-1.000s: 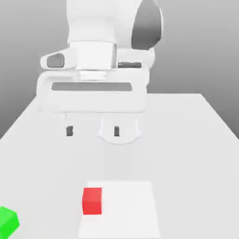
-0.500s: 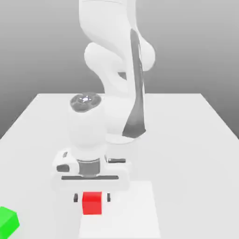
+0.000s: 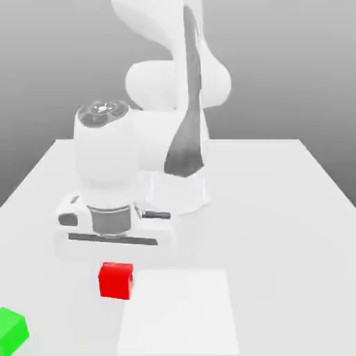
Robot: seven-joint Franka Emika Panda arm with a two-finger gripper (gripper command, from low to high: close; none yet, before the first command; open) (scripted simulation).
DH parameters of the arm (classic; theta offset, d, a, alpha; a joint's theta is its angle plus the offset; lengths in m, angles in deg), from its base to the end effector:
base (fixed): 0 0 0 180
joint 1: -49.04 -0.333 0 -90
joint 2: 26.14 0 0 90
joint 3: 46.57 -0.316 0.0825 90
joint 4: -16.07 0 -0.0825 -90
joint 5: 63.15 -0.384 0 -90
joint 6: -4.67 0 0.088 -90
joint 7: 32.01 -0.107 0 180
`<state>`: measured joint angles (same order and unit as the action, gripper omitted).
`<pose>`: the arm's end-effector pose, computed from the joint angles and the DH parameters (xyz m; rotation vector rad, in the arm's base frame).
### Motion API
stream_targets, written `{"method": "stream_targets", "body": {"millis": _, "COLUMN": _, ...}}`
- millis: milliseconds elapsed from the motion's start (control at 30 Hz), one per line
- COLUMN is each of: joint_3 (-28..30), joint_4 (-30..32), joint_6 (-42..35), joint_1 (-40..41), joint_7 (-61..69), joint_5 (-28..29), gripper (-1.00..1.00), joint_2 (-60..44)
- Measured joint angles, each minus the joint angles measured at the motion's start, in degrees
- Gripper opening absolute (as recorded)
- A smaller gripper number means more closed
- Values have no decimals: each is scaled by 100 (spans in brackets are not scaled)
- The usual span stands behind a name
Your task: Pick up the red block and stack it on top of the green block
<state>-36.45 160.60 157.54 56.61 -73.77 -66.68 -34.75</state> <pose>0.4406 -0.1446 0.2215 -2.6849 1.6287 0.0032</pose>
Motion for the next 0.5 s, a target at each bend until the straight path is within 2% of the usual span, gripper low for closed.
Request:
{"method": "stream_targets", "body": {"millis": 233, "joint_3": 676, "joint_4": -1451, "joint_6": -810, "joint_1": 522, "joint_7": -1251, "joint_5": -453, "gripper": -100, "joint_2": -706}}
{"method": "stream_targets", "body": {"millis": 367, "joint_3": 613, "joint_4": -1765, "joint_6": -464, "joint_1": 763, "joint_7": -1274, "joint_5": -848, "gripper": -100, "joint_2": -1407}}
{"method": "stream_targets", "body": {"millis": 400, "joint_3": 544, "joint_4": -1786, "joint_6": -320, "joint_1": 824, "joint_7": -1233, "joint_5": -926, "gripper": 100, "joint_2": -1578}}
{"method": "stream_targets", "body": {"millis": 500, "joint_3": 544, "joint_4": -1786, "joint_6": -320, "joint_1": 824, "joint_7": -1232, "joint_5": -926, "gripper": 100, "joint_2": -1578}}
